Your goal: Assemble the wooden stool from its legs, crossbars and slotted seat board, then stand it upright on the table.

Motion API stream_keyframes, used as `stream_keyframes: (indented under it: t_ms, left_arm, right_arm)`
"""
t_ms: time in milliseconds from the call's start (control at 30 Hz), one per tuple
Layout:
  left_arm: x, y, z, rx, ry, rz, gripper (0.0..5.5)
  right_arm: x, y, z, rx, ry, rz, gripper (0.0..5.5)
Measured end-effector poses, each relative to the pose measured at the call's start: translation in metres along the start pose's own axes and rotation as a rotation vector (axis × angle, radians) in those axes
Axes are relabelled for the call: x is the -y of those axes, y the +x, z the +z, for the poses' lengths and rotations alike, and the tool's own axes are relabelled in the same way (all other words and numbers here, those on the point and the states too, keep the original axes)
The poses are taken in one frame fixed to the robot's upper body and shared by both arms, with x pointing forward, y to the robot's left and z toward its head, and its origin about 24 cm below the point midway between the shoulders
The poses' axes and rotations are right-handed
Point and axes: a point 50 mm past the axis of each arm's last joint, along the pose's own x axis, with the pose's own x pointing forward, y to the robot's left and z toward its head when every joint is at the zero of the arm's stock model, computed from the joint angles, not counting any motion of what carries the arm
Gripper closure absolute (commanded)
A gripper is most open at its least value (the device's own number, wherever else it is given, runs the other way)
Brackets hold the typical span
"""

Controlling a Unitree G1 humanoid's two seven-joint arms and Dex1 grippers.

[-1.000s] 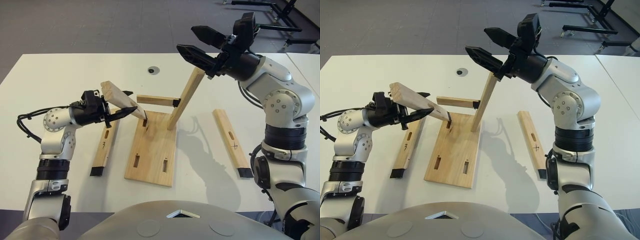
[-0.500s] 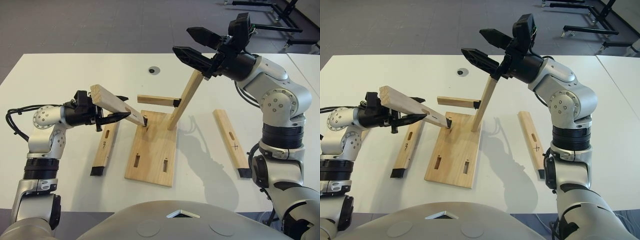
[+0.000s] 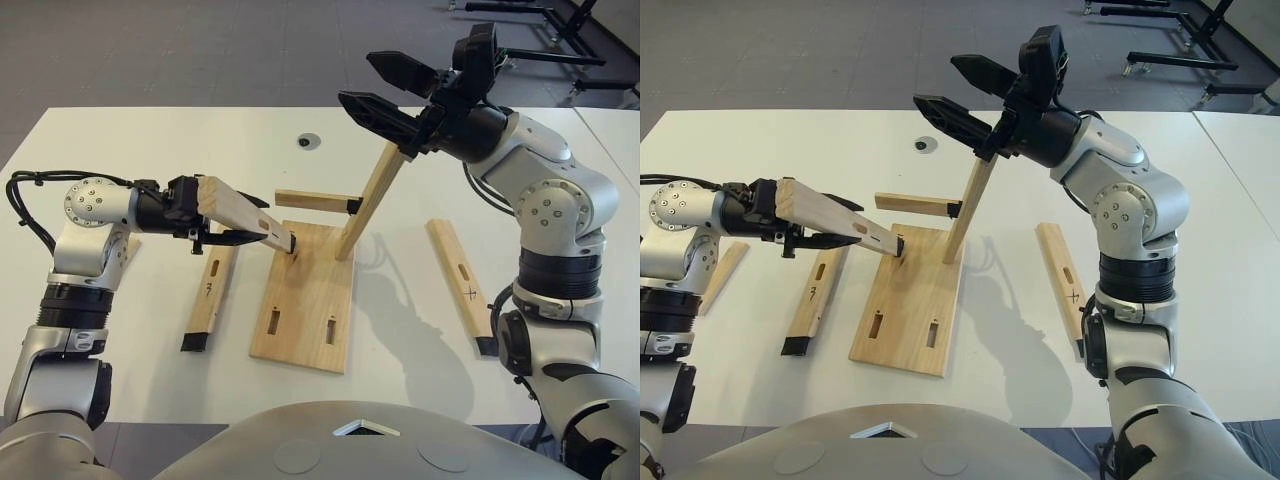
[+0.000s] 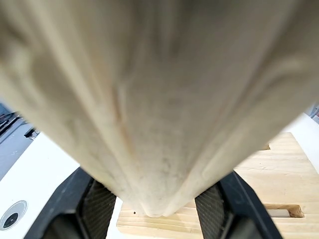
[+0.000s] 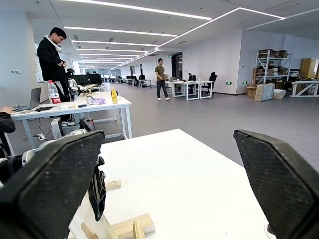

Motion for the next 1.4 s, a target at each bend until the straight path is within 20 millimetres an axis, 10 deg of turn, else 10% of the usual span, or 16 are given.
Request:
stream_keyframes:
  t_ms: [800,1033,1400]
  left_arm:
    - [0.013,-0.021,-0.011,0.075,-0.286,0.052,3.47]
    - [0.013,-0.015,-0.007,0.068,-0.282,0.012,3.47]
    - [0.011,-0.013,-0.005,0.055,-0.278,-0.018,3.47]
  right_arm:
    - [-0.005,-0.012,-0.039,-0.209,0.04,0.017,0.71]
    - [-0.003,-0.01,0.015,0.111,0.061,0.059,0.71]
    - [-0.029,-0.009,-0.025,-0.185,0.075,0.244,0.71]
